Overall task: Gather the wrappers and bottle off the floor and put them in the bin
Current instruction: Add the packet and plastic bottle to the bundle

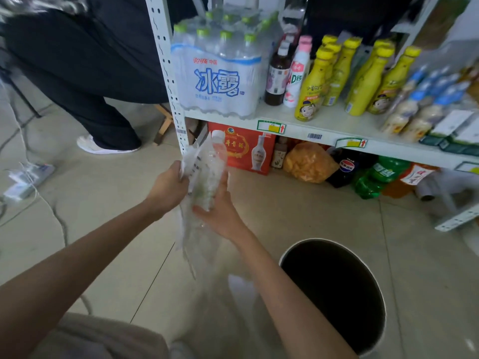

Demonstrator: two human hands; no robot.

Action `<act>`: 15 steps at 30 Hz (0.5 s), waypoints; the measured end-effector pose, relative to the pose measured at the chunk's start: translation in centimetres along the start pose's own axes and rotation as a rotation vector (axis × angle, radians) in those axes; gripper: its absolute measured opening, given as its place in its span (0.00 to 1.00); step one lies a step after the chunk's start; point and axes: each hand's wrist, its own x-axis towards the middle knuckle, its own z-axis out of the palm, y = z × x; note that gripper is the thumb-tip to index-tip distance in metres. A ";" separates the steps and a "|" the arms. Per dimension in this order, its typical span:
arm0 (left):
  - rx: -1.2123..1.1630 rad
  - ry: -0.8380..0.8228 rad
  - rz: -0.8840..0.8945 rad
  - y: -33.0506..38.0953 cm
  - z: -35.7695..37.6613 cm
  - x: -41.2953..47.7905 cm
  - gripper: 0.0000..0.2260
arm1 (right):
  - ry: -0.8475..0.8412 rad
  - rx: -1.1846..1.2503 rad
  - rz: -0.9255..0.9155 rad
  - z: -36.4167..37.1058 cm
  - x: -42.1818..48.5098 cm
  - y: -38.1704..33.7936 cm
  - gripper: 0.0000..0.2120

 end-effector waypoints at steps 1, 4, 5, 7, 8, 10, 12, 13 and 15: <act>-0.022 -0.008 0.016 0.8 -0.4 -0.3 0.16 | 0.012 0.026 -0.020 -0.6 -0.2 0.0 0.57; -0.067 -0.040 0.094 3.6 -1.5 -1.4 0.18 | 0.050 0.060 -0.031 -3.4 -1.8 -2.1 0.56; -0.070 -0.062 0.129 4.8 -1.8 -1.8 0.19 | 0.050 0.064 -0.041 -4.4 -2.2 -2.8 0.55; -0.093 -0.097 0.179 7.4 -2.2 -2.9 0.18 | 0.058 0.029 -0.084 -6.8 -4.0 -4.9 0.55; -0.106 -0.101 0.198 8.8 -2.3 -3.2 0.18 | 0.059 0.008 -0.108 -8.2 -4.9 -6.1 0.54; -0.106 -0.095 0.227 11.6 -2.4 -4.3 0.18 | 0.078 -0.035 -0.119 -11.1 -6.3 -8.0 0.50; -0.143 -0.118 0.240 14.0 -2.4 -5.1 0.20 | 0.115 -0.080 -0.092 -13.9 -7.6 -9.4 0.50; -0.154 -0.131 0.243 15.2 -2.4 -5.8 0.20 | 0.131 -0.092 -0.076 -15.1 -8.3 -10.1 0.51; -0.167 -0.139 0.246 17.3 -2.1 -7.0 0.18 | 0.164 -0.117 -0.061 -17.2 -9.8 -11.4 0.50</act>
